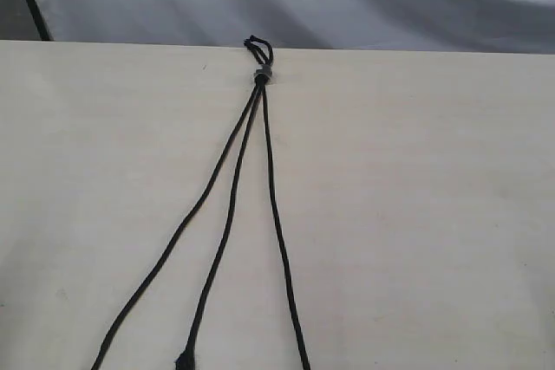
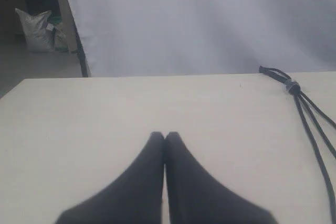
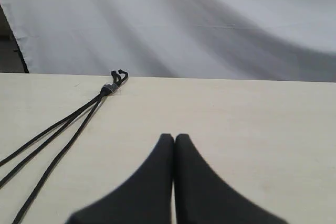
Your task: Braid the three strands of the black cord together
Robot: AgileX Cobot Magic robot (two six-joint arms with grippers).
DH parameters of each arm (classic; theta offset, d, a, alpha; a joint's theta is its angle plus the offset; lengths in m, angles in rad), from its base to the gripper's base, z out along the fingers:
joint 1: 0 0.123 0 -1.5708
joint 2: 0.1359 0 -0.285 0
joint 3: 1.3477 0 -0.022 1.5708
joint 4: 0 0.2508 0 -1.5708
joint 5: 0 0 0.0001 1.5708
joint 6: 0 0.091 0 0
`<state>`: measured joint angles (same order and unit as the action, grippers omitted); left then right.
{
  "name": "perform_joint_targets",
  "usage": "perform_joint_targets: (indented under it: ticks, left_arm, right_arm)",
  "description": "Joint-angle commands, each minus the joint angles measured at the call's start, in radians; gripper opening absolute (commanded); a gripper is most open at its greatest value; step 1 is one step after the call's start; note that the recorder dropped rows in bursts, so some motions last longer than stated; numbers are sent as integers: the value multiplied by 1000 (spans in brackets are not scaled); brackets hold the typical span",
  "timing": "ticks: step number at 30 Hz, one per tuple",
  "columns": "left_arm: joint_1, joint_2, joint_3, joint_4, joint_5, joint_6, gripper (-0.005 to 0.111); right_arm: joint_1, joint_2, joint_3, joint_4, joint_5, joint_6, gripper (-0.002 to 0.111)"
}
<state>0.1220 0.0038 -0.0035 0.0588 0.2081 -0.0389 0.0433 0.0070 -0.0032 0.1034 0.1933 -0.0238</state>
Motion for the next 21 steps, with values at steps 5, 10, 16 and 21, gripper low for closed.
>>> perform_joint_targets:
  ticks: [5,10,16,21]
  left_arm:
    - [4,-4,4,-8,1,1,0]
    - [4,-4,4,-8,1,1,0]
    - [4,-4,4,-8,-1,1,0]
    - [4,-4,4,-267,-314,-219,0]
  right_arm:
    - [-5,-7,3,1,-7,-1,1]
    - [-5,-7,3,1,-7,-1,1]
    - [-5,-7,3,1,-9,0,1]
    - [-5,-7,3,43,-44,51,1]
